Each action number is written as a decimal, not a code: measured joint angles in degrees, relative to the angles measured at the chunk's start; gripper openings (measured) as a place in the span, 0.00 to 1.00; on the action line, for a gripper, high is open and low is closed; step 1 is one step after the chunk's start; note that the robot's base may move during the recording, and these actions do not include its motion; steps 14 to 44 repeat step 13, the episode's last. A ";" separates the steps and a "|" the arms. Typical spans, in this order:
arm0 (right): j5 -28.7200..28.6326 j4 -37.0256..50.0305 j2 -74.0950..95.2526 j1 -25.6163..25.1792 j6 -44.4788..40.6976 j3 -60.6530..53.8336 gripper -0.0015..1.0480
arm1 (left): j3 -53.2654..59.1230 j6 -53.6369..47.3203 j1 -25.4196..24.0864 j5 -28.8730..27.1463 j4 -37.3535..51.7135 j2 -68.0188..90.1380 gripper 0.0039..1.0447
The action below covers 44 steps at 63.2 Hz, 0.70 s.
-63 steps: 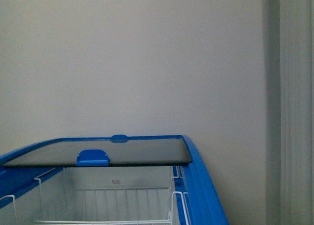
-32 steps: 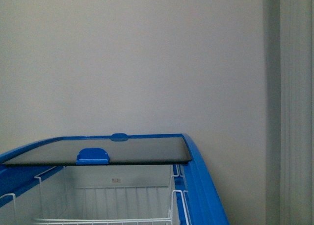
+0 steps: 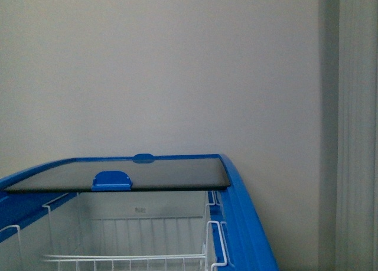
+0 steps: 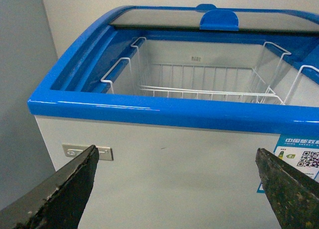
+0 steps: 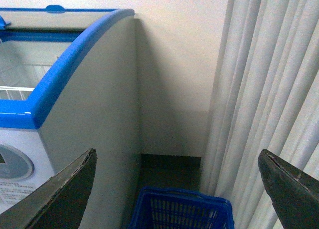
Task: Put drink in fridge
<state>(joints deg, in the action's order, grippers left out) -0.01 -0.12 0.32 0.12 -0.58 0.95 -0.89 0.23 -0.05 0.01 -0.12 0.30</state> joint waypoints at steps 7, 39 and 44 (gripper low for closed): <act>0.00 0.00 0.00 0.00 0.00 0.00 0.93 | 0.00 0.00 0.00 0.00 0.00 0.00 0.92; 0.00 0.00 0.00 0.00 0.00 0.00 0.93 | 0.00 0.00 0.00 -0.02 0.00 0.00 0.92; 0.00 0.00 0.00 0.00 0.00 0.00 0.93 | 0.00 0.00 0.00 -0.02 0.00 0.00 0.92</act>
